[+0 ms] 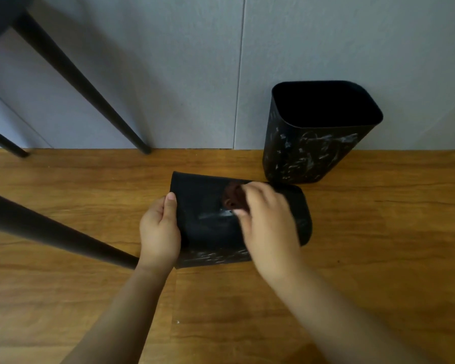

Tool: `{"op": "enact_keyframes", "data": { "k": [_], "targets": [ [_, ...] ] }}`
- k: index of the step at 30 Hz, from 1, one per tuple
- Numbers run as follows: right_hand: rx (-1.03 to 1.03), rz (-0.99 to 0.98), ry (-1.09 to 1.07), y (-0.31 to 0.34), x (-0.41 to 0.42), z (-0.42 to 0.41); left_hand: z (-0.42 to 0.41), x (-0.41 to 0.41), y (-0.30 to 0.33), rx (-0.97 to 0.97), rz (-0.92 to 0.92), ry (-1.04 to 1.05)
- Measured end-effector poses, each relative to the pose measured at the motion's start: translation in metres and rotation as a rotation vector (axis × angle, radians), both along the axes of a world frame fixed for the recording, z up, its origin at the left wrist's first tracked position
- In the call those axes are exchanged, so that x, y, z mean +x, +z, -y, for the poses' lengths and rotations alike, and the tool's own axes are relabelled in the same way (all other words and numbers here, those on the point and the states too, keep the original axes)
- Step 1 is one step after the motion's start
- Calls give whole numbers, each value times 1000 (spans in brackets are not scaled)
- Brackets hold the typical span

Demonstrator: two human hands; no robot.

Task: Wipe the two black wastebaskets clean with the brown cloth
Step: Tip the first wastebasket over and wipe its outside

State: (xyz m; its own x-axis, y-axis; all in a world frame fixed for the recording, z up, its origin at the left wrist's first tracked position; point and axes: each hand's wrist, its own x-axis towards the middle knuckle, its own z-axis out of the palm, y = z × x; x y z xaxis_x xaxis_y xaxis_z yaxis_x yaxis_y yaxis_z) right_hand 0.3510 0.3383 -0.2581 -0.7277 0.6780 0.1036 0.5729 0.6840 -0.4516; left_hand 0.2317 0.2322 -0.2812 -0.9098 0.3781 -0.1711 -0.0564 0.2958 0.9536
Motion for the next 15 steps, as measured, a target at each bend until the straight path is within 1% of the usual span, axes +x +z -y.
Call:
{"op": "enact_keyframes", "data": {
  "k": [2,3,4,5,9,10,12,15],
  "targets": [
    [-22,-7,169,4,-3,18,2,0,-2,8,12,1],
    [-12,-6,224,5,-1,18,2,0,-1,13,18,1],
    [9,3,234,5,2,13,3,0,-1,17,26,0],
    [24,18,198,3,5,4,2,0,0,20,32,1],
    [13,23,-104,-3,9,-24,-1,-1,2,31,58,8],
    [16,17,-126,-2,4,-20,-2,-1,2,40,72,13],
    [10,-4,-54,2,-9,0,-2,-1,1,44,87,15],
    [-23,-30,217,7,-13,27,2,0,1,77,98,-7]
  ]
}}
